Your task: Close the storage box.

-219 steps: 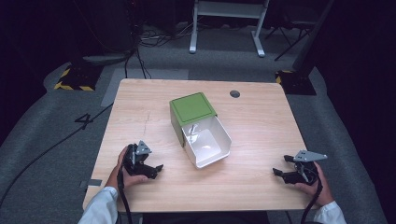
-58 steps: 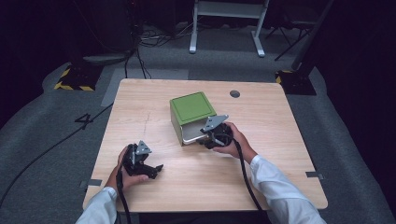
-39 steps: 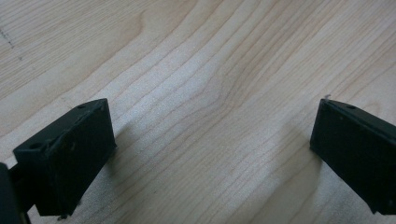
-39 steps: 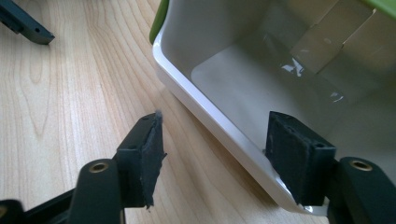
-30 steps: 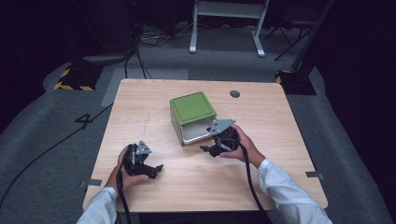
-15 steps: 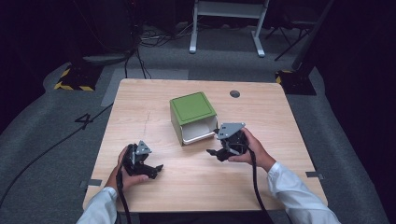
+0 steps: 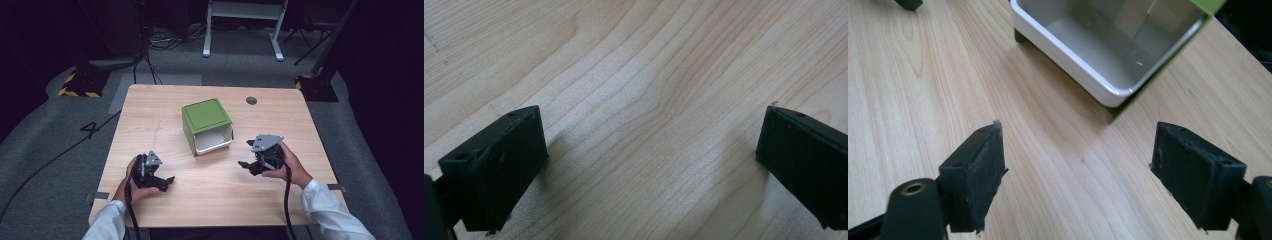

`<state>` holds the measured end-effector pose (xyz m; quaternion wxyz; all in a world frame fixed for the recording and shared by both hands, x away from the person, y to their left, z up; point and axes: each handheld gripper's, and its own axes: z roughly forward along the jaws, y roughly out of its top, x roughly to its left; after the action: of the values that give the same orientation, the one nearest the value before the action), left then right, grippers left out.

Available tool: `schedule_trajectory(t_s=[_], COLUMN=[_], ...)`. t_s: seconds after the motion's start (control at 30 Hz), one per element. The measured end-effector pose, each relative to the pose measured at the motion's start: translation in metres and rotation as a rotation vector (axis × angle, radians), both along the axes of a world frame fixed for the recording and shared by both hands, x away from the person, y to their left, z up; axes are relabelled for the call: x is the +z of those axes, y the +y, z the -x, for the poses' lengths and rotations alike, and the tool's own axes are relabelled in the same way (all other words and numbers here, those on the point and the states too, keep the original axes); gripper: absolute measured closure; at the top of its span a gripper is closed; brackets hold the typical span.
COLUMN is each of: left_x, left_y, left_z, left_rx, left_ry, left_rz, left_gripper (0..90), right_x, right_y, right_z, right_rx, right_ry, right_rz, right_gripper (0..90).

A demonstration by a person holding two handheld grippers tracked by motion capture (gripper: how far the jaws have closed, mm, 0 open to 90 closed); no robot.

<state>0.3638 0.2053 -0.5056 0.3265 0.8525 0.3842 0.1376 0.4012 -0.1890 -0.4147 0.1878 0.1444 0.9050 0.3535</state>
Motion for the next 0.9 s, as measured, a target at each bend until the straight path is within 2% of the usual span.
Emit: schedule_trajectory(t_s=[0.43, 0.53, 0.63, 0.67, 0.73, 0.77, 0.8, 0.9], left_x=[0.000, 0.000, 0.000, 0.000, 0.000, 0.000, 0.000, 0.000], left_y=[0.000, 0.000, 0.000, 0.000, 0.000, 0.000, 0.000, 0.000], left_z=[0.000, 0.000, 0.000, 0.000, 0.000, 0.000, 0.000, 0.000], left_rx=[0.000, 0.000, 0.000, 0.000, 0.000, 0.000, 0.000, 0.000], left_ry=[0.000, 0.000, 0.000, 0.000, 0.000, 0.000, 0.000, 0.000], left_rz=[0.001, 0.001, 0.001, 0.001, 0.000, 0.000, 0.001, 0.001], left_gripper=[0.1, 0.1, 0.1, 0.1, 0.1, 0.1, 0.1, 0.1], right_x=[-0.017, -0.023, -0.026, -0.030, -0.032, -0.037, -0.040, -0.043], right_y=[-0.047, -0.062, -0.071, -0.080, -0.084, -0.092, -0.096, -0.105], right_z=[0.008, 0.009, 0.011, 0.011, 0.010, 0.011, 0.011, 0.012], right_rx=[-0.062, -0.092, -0.095, -0.113, -0.123, -0.143, -0.151, -0.168], right_ry=[0.014, 0.021, 0.015, 0.023, 0.031, 0.035, 0.037, 0.048], right_rz=[-0.010, 0.005, 0.017, 0.019, 0.021, 0.048, 0.052, 0.046], right_gripper=[21.8, 21.7, 21.7, 21.7, 21.7, 21.6, 21.6, 21.6])
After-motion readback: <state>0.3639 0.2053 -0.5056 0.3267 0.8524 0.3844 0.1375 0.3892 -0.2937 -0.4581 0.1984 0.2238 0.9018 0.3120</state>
